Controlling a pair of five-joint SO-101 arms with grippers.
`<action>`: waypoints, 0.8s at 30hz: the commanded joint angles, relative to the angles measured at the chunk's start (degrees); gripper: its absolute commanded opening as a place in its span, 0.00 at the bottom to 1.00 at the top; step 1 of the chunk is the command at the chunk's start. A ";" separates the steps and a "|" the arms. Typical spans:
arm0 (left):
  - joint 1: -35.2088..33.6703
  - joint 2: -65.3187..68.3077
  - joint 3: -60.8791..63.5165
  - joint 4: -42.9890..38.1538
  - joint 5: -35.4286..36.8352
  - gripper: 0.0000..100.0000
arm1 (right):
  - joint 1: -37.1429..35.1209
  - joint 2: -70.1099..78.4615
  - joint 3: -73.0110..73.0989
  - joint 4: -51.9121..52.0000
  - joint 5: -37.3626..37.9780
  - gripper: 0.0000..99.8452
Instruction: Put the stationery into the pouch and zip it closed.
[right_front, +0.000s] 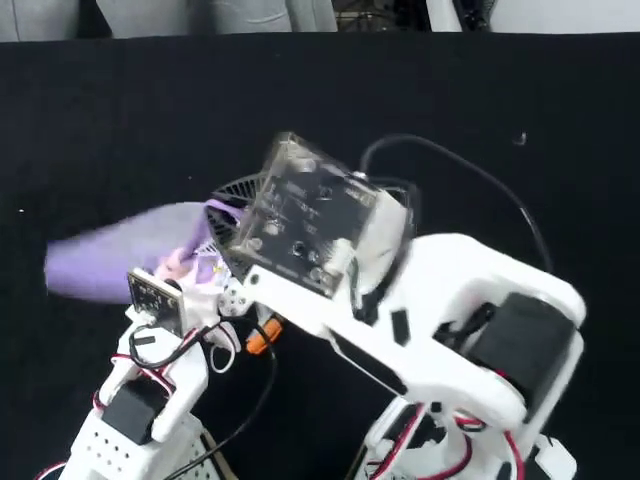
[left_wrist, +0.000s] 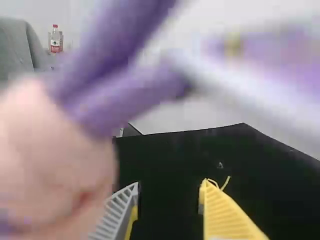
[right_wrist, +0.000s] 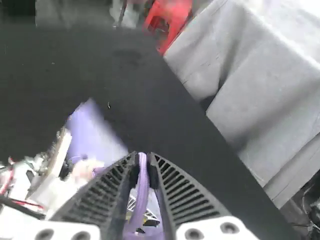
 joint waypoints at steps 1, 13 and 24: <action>0.48 -0.26 -2.77 -0.26 -0.62 0.20 | -0.79 -2.95 -0.04 -1.67 0.26 0.01; -3.91 -0.26 -0.75 0.18 -0.62 0.20 | -2.02 -10.15 0.40 -2.64 0.44 0.01; -9.98 -0.35 0.31 -0.26 -0.62 0.20 | 3.16 -10.51 -2.07 -1.85 0.18 0.01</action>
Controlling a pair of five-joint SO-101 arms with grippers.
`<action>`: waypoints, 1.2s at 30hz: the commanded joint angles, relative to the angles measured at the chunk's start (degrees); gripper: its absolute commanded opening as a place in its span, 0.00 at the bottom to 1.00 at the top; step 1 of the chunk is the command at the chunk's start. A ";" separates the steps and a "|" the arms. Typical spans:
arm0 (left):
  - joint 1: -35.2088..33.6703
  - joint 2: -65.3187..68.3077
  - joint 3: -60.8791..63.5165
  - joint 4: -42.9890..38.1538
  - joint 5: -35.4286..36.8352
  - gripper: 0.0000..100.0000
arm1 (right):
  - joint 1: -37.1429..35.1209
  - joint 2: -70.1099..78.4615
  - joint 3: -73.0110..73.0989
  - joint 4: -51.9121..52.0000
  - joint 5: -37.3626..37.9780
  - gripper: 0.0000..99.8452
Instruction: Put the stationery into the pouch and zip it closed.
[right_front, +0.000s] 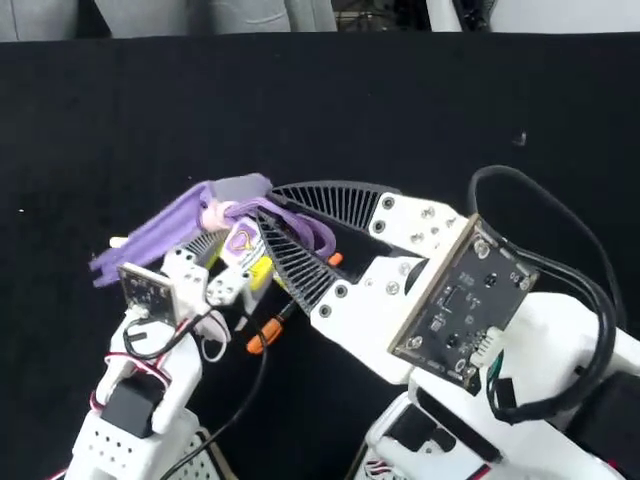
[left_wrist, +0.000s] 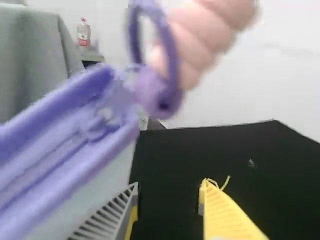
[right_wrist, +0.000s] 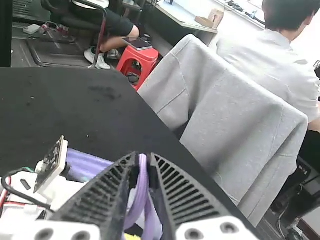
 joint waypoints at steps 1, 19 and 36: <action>-4.35 -0.35 -1.98 -0.26 -0.09 0.20 | 0.53 -0.84 -3.30 0.44 0.18 0.01; -13.23 -0.35 -3.65 0.09 0.00 0.20 | 11.34 -0.40 -4.53 -2.73 0.18 0.01; -13.49 -0.35 0.48 0.18 -0.09 0.20 | 15.03 -0.31 26.95 -63.03 3.25 0.01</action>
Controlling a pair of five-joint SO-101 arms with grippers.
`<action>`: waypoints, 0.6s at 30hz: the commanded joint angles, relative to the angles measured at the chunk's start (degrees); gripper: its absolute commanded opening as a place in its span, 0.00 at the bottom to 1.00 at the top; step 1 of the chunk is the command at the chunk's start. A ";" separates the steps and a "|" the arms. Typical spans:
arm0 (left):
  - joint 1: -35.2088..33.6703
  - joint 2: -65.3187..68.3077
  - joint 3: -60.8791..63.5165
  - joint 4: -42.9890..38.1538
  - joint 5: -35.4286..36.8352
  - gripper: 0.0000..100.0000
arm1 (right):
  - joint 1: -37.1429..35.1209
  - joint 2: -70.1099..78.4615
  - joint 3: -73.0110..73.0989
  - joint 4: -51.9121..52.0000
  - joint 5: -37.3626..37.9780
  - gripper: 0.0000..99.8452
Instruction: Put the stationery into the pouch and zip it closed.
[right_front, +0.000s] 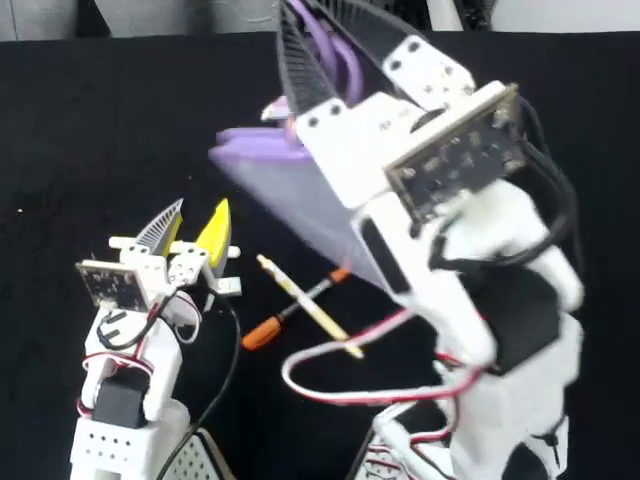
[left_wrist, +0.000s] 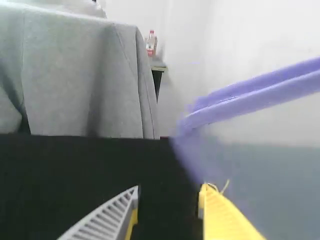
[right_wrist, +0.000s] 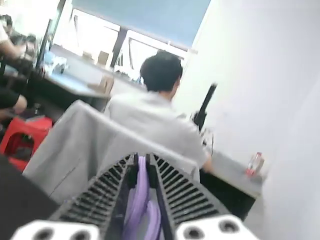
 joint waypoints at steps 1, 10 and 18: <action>-0.13 -0.35 -0.57 0.18 0.00 0.20 | -2.37 -0.31 3.12 -13.10 4.31 0.01; 0.04 -0.53 -4.53 5.98 0.00 0.20 | -2.81 -0.40 9.01 -15.38 11.43 0.01; -2.24 -0.62 -16.31 15.03 -0.09 0.20 | -3.08 -0.40 13.14 -15.74 11.43 0.01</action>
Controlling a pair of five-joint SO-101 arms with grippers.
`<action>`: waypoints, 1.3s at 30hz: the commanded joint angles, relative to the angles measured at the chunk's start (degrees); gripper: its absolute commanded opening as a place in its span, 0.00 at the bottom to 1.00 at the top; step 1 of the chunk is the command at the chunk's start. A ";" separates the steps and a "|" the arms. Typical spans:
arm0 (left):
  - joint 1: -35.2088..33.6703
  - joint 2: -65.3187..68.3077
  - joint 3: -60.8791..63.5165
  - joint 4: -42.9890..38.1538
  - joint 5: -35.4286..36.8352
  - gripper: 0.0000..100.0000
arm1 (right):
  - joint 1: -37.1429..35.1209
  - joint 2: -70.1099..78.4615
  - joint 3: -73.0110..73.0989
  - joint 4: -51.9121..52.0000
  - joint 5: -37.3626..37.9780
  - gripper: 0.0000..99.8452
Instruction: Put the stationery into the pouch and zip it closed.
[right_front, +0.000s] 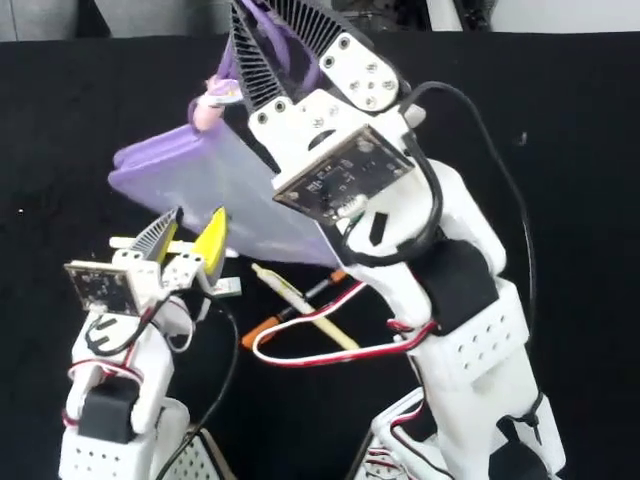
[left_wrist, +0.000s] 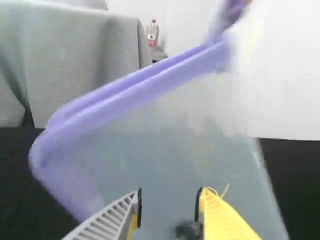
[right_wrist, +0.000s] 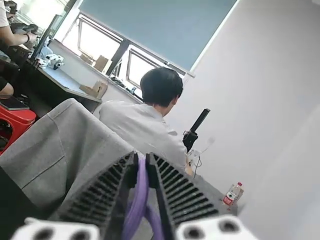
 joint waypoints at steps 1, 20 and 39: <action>-2.95 -0.53 -7.52 1.41 0.00 0.20 | -0.70 -0.48 0.48 -1.93 0.44 0.01; 12.88 -0.44 -10.59 1.32 -0.44 0.20 | -11.43 -1.01 0.22 7.82 0.09 0.01; -1.89 -0.44 -7.60 1.49 0.00 0.20 | -12.31 -17.80 0.66 19.43 0.09 0.01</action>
